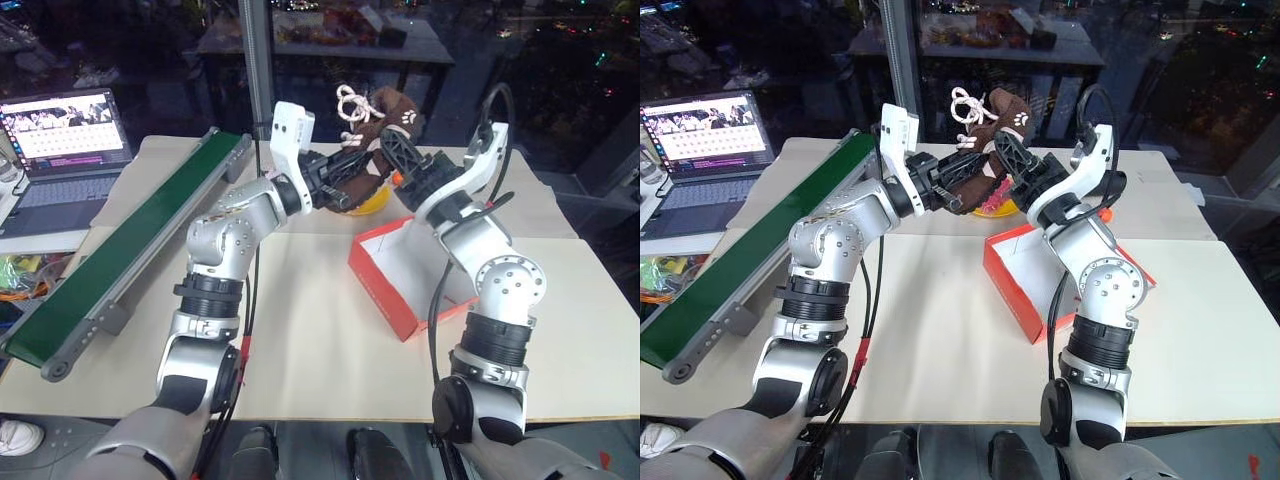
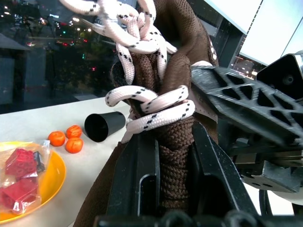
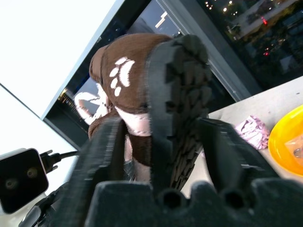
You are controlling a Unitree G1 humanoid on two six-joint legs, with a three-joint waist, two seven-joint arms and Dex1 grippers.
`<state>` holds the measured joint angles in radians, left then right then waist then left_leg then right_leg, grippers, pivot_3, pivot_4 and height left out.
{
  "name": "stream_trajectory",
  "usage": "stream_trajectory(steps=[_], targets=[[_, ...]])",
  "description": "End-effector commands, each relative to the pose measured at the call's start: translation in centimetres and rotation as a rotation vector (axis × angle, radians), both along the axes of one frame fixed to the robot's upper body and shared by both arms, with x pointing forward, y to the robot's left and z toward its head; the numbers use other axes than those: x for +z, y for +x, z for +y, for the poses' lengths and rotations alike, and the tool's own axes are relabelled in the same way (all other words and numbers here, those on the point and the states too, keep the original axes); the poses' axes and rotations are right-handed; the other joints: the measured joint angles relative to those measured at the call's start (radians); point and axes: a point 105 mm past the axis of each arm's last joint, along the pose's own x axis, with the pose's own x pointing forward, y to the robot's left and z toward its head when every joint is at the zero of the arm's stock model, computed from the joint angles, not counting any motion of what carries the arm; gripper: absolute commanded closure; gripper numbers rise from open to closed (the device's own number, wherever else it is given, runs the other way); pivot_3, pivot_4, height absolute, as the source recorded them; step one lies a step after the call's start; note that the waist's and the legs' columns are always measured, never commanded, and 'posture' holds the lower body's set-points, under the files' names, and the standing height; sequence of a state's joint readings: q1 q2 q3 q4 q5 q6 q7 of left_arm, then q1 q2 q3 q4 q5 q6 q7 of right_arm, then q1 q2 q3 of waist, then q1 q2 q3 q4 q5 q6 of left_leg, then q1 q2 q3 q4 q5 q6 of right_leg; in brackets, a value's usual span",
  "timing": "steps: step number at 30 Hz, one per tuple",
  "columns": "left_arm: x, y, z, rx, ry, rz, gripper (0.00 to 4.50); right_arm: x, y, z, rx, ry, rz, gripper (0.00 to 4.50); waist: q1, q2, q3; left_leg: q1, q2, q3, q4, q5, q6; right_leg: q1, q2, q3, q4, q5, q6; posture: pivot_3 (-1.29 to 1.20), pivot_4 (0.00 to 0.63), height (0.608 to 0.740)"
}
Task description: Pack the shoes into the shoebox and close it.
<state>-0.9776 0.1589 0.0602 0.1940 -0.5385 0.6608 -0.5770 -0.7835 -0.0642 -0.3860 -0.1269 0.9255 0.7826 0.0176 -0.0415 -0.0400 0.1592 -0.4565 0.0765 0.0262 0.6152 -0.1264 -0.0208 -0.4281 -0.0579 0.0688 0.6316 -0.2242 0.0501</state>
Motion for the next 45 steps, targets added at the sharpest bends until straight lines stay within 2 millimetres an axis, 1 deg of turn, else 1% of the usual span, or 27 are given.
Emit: stream_trajectory(steps=[1, 2, 3, 4, 5, 6, 8, 9, 11, 13, 15, 17, 20, 21, 23, 25, 26, 30, 35, 41, 43, 45], targets=[[2.4, -0.7, 0.6, -0.013, -0.072, -0.046, 3.04, 2.6, -0.1, -1.6, -0.076, 0.047, -0.089, 3.55, 0.0, 0.0, 0.0, 0.0, 0.0, 0.0, 0.0, 0.0, 0.0, 0.0, 0.0, 0.0, 0.0, 0.0, 0.0, 0.0, 0.15, 0.736], [2.4, -0.7, 1.0, -0.007, -0.081, -0.043, 2.61, 2.7, 0.0, -1.9, -0.095, 0.041, -0.093, 3.79, 0.0, 0.0, 0.0, 0.0, 0.0, 0.0, 0.0, 0.0, 0.0, 0.0, 0.0, 0.0, 0.0, 0.0, 0.0, 0.0, 0.15, 0.736], [2.4, -0.6, 1.5, 0.007, -0.078, -0.046, 2.28, 2.8, 0.1, -2.3, -0.113, 0.032, -0.096, 3.95, 0.0, 0.0, 0.0, 0.0, 0.0, 0.0, 0.0, 0.0, 0.0, 0.0, 0.0, 0.0, 0.0, 0.0, 0.0, 0.0, 0.15, 0.736], [2.4, -0.5, 1.9, 0.021, -0.075, -0.048, 1.93, 2.9, 0.2, -2.7, -0.127, 0.017, -0.102, 4.02, 0.0, 0.0, 0.0, 0.0, 0.0, 0.0, 0.0, 0.0, 0.0, 0.0, 0.0, 0.0, 0.0, 0.0, 0.0, 0.0, 0.15, 0.736], [2.4, -0.4, 2.3, 0.038, -0.07, -0.048, 1.45, 3.1, 0.3, -2.9, -0.136, -0.011, -0.113, 4.02, 0.0, 0.001, 0.0, 0.0, 0.0, 0.0, 0.0, 0.0, 0.0, 0.0, 0.0, 0.0, 0.0, 0.0, 0.0, 0.0, 0.15, 0.736], [2.3, -0.3, 2.5, 0.048, -0.068, -0.046, 1.16, 3.2, 0.3, -3.1, -0.14, -0.03, -0.121, 4.02, 0.0, 0.001, 0.0, 0.0, 0.0, 0.0, 0.0, 0.0, 0.0, 0.0, 0.0, 0.0, 0.0, 0.0, 0.0, 0.0, 0.15, 0.736], [1.6, -0.1, 4.3, 0.091, -0.024, -0.042, 0.45, 4.1, 0.4, -5.1, -0.199, -0.179, -0.16, 4.03, 0.0, 0.001, 0.001, 0.0, 0.0, 0.0, 0.0, 0.0, 0.0, 0.0, 0.0, 0.0, 0.0, 0.0, 0.0, 0.0, 0.15, 0.736], [1.2, 0.0, 5.4, 0.118, 0.003, -0.042, 0.06, 4.3, 0.5, -6.1, -0.239, -0.301, -0.177, 4.03, 0.0, 0.003, 0.002, 0.0, 0.0, 0.0, 0.0, 0.0, 0.0, 0.0, 0.0, 0.0, -0.001, 0.0, 0.0, 0.0, 0.15, 0.736], [0.4, 0.3, 7.1, 0.17, 0.03, -0.026, 0.04, 4.1, 0.7, -7.6, -0.284, -0.514, -0.176, 4.03, 0.002, 0.007, 0.004, 0.0, -0.001, 0.001, -0.001, 0.0, 0.0, 0.0, -0.001, 0.0, -0.001, 0.0, 0.0, 0.0, 0.15, 0.736], [-0.3, 0.5, 7.8, 0.205, 0.064, -0.023, 0.04, 3.3, 0.8, -8.4, -0.274, -0.669, -0.153, 4.03, 0.003, 0.008, 0.005, 0.0, -0.001, 0.001, -0.002, 0.0, 0.0, 0.0, -0.001, 0.0, -0.002, -0.001, 0.0, 0.0, 0.15, 0.736], [-1.1, 0.3, 8.4, 0.224, 0.095, -0.016, 0.04, 1.3, 0.8, -9.0, -0.219, -0.857, -0.1, 4.03, 0.003, 0.008, 0.005, 0.0, -0.001, 0.001, -0.003, 0.0, 0.0, -0.001, -0.001, 0.0, -0.002, -0.001, 0.0, 0.0, 0.15, 0.736], [-1.8, 0.0, 8.3, 0.224, 0.125, -0.016, 0.04, -1.2, 0.7, -9.7, -0.149, -0.978, -0.02, 4.03, 0.003, 0.008, 0.005, 0.0, -0.001, 0.001, -0.003, 0.0, 0.0, -0.001, -0.001, 0.0, -0.003, -0.001, 0.0, 0.0, 0.15, 0.736], [-2.2, -0.5, 7.7, 0.21, 0.136, -0.02, 0.04, -3.6, 0.6, -10.1, -0.083, -1.026, 0.043, 4.03, 0.003, 0.008, 0.005, 0.0, -0.001, 0.001, -0.003, 0.0, 0.0, 0.0, -0.001, 0.001, -0.003, -0.001, 0.0, 0.0, 0.15, 0.736], [-2.3, -0.7, 7.4, 0.202, 0.141, -0.022, 0.04, -4.9, 0.6, -10.2, -0.056, -1.039, 0.073, 4.03, 0.004, 0.008, 0.005, 0.0, -0.001, 0.001, -0.002, 0.0, 0.0, 0.0, -0.001, 0.001, -0.003, -0.001, 0.0, 0.0, 0.15, 0.736], [-2.5, -0.9, 7.0, 0.193, 0.144, -0.024, 0.04, -6.6, 0.6, -10.3, -0.019, -1.05, 0.113, 4.03, 0.005, 0.008, 0.005, 0.0, -0.002, 0.001, -0.001, 0.0, 0.0, 0.0, -0.001, 0.001, -0.002, -0.001, 0.0, 0.0, 0.15, 0.736], [-2.5, -1.1, 7.0, 0.195, 0.139, -0.023, 0.04, -9.2, 0.9, -10.9, 0.006, -1.059, 0.169, 4.03, 0.005, 0.008, 0.005, 0.0, -0.001, 0.001, 0.0, 0.0, 0.0, 0.0, -0.001, 0.001, -0.002, -0.001, 0.001, 0.0, 0.15, 0.736], [-2.4, -1.1, 7.0, 0.198, 0.137, -0.023, 0.04, -9.9, 1.0, -11.1, 0.014, -1.064, 0.184, 4.03, 0.005, 0.008, 0.005, 0.0, -0.002, 0.001, 0.001, 0.0, 0.0, 0.001, -0.001, 0.001, -0.002, -0.001, 0.001, 0.0, 0.15, 0.736], [-2.4, -1.2, 7.3, 0.209, 0.136, -0.02, 0.04, -11.2, 1.2, -11.4, 0.035, -1.067, 0.208, 4.03, 0.004, 0.008, 0.006, 0.0, -0.002, 0.0, 0.002, 0.0, 0.0, 0.001, -0.001, 0.001, -0.002, 0.0, 0.002, 0.0, 0.15, 0.736], [-2.4, -1.4, 7.2, 0.216, 0.132, -0.017, 0.04, -12.9, 2.4, -11.2, 0.055, -1.153, 0.209, 4.03, -0.001, 0.008, 0.006, 0.001, -0.002, 0.0, 0.002, 0.0, 0.0, 0.001, -0.001, 0.002, -0.001, 0.0, 0.002, 0.0, 0.15, 0.736], [-2.4, -1.7, 6.8, 0.207, 0.129, -0.017, 0.04, -13.8, 4.4, -9.4, 0.08, -1.26, 0.151, 4.03, -0.006, 0.007, 0.006, 0.005, -0.002, 0.0, 0.004, 0.0, 0.0, 0.006, -0.001, 0.002, -0.001, 0.0, 0.005, 0.0, 0.15, 0.736], [-2.4, -1.8, 6.8, 0.211, 0.137, -0.02, 0.04, -13.9, 4.8, -8.7, 0.089, -1.272, 0.133, 3.04, -0.009, 0.007, 0.006, 0.006, -0.002, 0.0, 0.005, 0.0, 0.0, 0.007, -0.001, 0.002, -0.001, -0.001, 0.007, 0.0, 0.15, 0.736], [-2.3, -1.8, 6.8, 0.211, 0.137, -0.021, 0.04, -14.0, 5.1, -8.1, 0.103, -1.27, 0.12, 2.48, -0.009, 0.007, 0.006, 0.007, -0.002, 0.0, 0.004, 0.0, 0.0, 0.007, -0.001, 0.003, -0.001, -0.001, 0.007, 0.0, 0.15, 0.736]])
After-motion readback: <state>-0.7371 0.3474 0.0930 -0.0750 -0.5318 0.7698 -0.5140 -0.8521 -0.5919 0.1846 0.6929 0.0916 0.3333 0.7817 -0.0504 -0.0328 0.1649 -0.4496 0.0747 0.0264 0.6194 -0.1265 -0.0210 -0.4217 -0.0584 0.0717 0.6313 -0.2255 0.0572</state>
